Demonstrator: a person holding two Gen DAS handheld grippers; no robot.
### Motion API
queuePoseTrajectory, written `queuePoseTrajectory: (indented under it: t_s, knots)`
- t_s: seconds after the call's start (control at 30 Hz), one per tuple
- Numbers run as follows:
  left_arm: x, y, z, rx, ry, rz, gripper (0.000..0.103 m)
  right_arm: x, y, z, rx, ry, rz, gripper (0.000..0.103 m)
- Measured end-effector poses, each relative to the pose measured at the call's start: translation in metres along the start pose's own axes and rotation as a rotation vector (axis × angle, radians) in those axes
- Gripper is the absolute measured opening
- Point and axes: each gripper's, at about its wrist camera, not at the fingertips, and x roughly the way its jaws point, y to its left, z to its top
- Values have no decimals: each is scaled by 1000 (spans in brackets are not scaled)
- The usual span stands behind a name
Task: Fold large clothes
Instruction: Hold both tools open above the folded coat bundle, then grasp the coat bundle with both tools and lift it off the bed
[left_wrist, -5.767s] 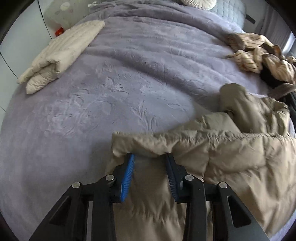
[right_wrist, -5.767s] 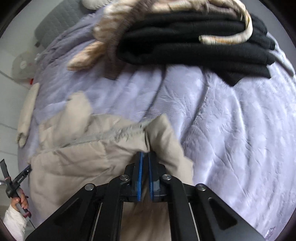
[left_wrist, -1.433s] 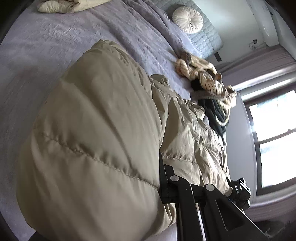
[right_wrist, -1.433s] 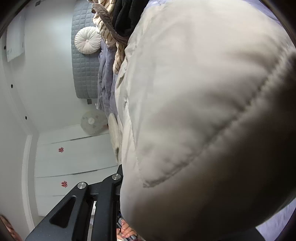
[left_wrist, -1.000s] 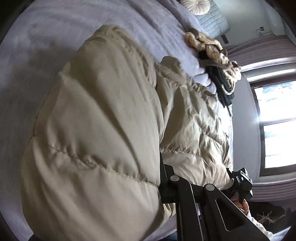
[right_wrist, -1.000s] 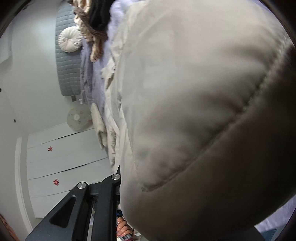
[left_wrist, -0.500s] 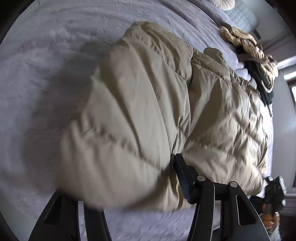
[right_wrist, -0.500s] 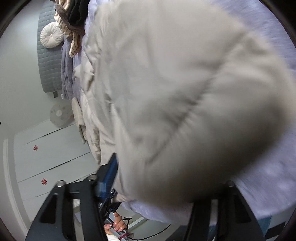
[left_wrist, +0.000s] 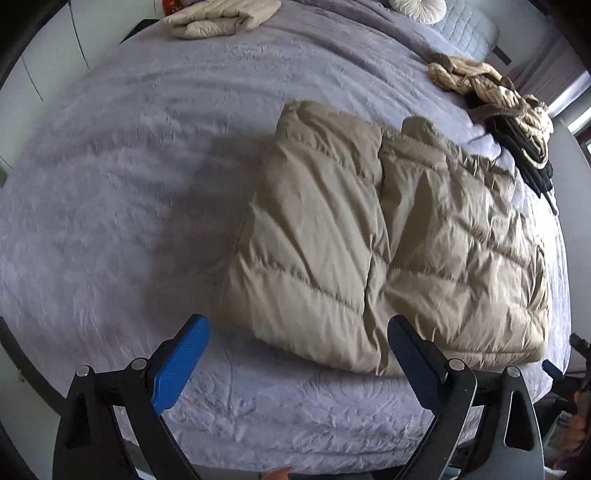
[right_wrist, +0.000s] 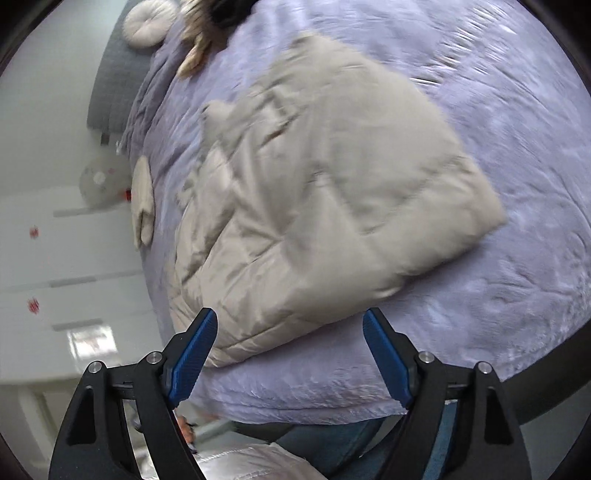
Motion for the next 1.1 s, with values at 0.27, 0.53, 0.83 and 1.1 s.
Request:
queuePoseTrajectory:
  t_s: [0.27, 0.53, 0.83, 1.1]
  knots:
    - [19, 11, 48, -45, 26, -25, 98, 40, 73, -11, -291, 49, -161, 88]
    - [75, 42, 97, -101, 167, -175, 98, 65, 99, -11, -378, 120, -298, 88]
    - [148, 40, 116, 4, 381, -469, 98, 79, 111, -2, -340, 114, -312, 88]
    - [177, 21, 118, 99, 466, -513, 98, 102, 127, 11, -325, 65, -302, 70]
